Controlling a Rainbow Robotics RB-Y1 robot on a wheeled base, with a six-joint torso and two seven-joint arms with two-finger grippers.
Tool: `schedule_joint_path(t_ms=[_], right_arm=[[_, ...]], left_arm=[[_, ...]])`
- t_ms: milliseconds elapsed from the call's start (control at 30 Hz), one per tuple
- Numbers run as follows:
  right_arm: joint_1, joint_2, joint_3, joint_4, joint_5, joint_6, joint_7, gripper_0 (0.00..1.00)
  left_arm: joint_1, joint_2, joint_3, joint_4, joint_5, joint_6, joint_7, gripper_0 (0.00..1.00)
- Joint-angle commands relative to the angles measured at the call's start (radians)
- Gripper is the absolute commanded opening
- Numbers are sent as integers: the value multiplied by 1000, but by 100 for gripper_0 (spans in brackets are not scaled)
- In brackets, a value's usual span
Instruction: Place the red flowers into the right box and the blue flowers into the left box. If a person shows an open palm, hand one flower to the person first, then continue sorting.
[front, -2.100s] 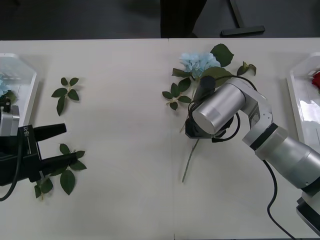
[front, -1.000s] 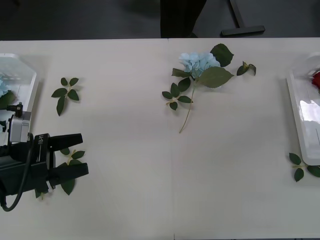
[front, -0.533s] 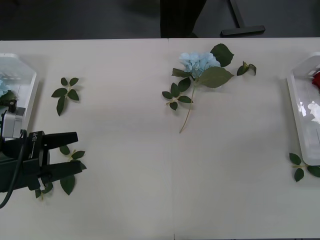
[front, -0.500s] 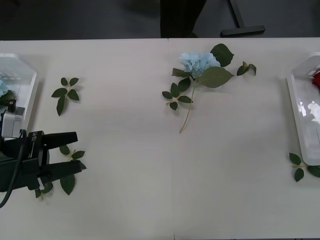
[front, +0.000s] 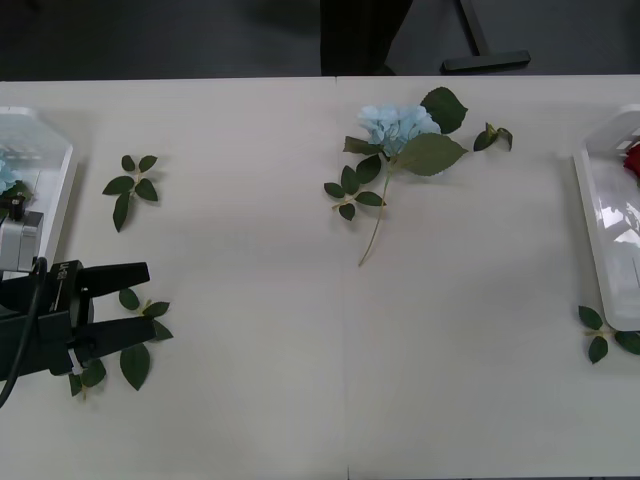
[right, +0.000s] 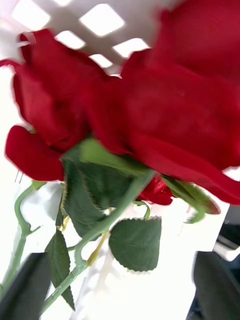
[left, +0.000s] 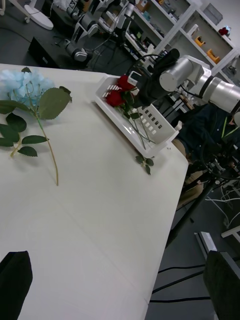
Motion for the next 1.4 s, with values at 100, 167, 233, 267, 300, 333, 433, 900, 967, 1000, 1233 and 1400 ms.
schedule_joint_path(t_ms=[100, 167, 233, 267, 300, 333, 433, 900, 967, 1000, 1233, 1400], right_arm=[[-2, -94, -60, -16, -168, 11, 161, 100], [-2, -108, -84, -35, -240, 52, 210, 100], [-2, -117, -110, -75, -300, 114, 249, 100], [-2, -120, -123, -99, -331, 147, 264, 100], [-1, -126, -147, -133, -370, 203, 278, 100], [-2, -126, -161, -157, -395, 241, 284, 100], [-2, -124, -204, -285, -504, 408, 265, 100], [-10, 41, 26, -812, -614, 671, -713, 100], [-22, 69, 89, -835, -579, 643, -828, 100], [-36, 92, 127, -835, -561, 628, -882, 100], [-102, 248, 222, -765, -464, 569, -1088, 100], [-156, 377, 222, -645, -415, 502, -1160, 100]], left_arm=[[-32, 40, -13, 11, 18, -4, -96, 100], [-32, 40, -13, 11, 18, -4, -96, 100], [-32, 40, -13, 13, 16, -4, -96, 100], [-32, 40, -13, 13, 16, -4, -96, 100], [-32, 40, -13, 13, 16, -4, -96, 100], [-32, 40, -13, 13, 16, -4, -96, 100], [-32, 40, -13, 13, 16, -4, -96, 100], [-32, 40, -13, 13, 16, -4, -96, 100], [-32, 40, -13, 13, 16, -4, -96, 100], [-32, 40, -13, 13, 16, -4, -96, 100], [-32, 40, -13, 13, 16, -4, -96, 100], [-32, 40, -13, 13, 16, -4, -96, 100]])
